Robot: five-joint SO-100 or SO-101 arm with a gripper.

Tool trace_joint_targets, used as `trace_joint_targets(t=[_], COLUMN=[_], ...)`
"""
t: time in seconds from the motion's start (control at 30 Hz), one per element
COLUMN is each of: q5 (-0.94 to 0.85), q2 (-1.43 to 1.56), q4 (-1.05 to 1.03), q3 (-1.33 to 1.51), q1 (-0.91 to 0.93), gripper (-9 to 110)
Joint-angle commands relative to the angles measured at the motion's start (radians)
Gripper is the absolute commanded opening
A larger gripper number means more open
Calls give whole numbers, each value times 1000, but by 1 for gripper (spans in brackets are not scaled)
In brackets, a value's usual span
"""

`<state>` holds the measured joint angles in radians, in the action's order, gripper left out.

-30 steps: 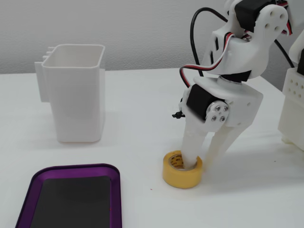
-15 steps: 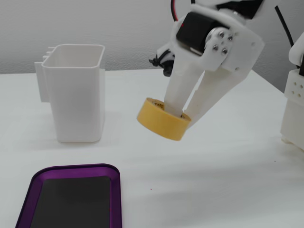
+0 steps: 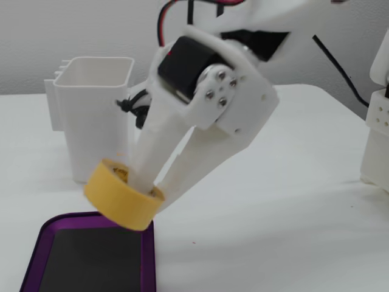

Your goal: Pick up the yellow tape and place it in the box.

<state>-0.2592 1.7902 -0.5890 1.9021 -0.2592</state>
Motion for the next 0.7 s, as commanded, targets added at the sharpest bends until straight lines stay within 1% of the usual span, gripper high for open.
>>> trace_joint_targets(t=[0.0, 0.13, 0.4, 0.5, 0.67], q5=[12, 15, 8, 8, 8], q2=[-84, -176, -224, -224, -216], q4=[21, 21, 5, -32, -91], q3=[-112, -192, -189, -190, -190], q1=[43, 80, 75, 78, 78], gripper=[-1, -1, 0, 0, 6])
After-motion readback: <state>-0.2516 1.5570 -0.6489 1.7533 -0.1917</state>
